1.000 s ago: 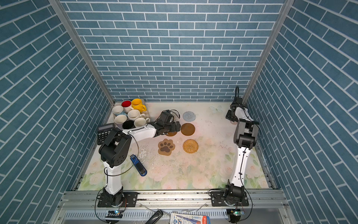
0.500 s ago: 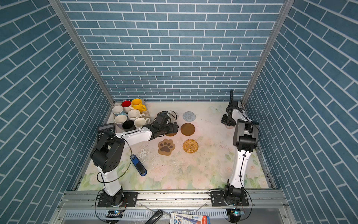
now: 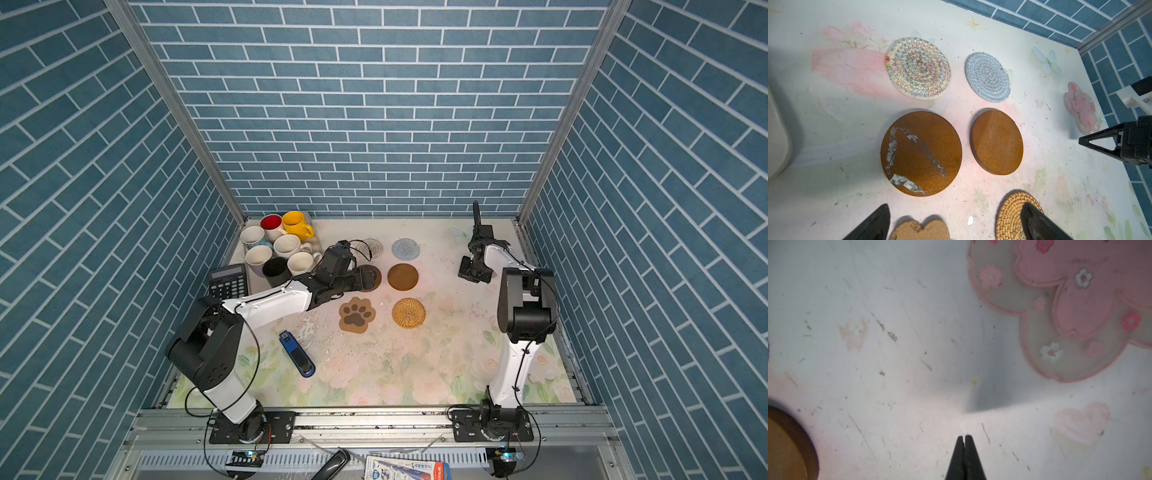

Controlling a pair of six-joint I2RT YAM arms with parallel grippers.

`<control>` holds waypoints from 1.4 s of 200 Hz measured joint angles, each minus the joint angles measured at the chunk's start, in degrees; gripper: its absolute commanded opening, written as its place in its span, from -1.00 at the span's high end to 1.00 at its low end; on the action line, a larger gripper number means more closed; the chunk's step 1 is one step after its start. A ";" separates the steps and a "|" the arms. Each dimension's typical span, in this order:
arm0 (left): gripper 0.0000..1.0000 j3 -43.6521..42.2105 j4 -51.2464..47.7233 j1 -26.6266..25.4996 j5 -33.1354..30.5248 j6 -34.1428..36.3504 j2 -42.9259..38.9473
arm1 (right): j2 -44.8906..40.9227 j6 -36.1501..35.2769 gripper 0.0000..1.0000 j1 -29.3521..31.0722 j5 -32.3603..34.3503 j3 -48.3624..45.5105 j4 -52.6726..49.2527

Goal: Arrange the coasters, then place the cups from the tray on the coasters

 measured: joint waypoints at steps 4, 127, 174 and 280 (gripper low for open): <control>-0.98 -0.28 -0.09 -0.09 -0.02 0.00 -0.50 | -0.20 0.37 0.55 -0.07 -0.04 0.00 0.15; -0.99 -4.04 -2.14 -0.20 -1.55 0.26 -3.41 | 7.61 1.97 -0.62 -11.82 0.81 18.58 -2.78; -0.99 -1.16 -1.51 -0.15 -1.29 0.42 2.54 | 13.11 1.97 -0.62 -16.00 -0.24 23.85 -4.48; -0.99 4.57 0.55 0.74 0.07 1.38 8.44 | 19.71 1.92 -0.38 -19.06 -4.28 26.97 -6.54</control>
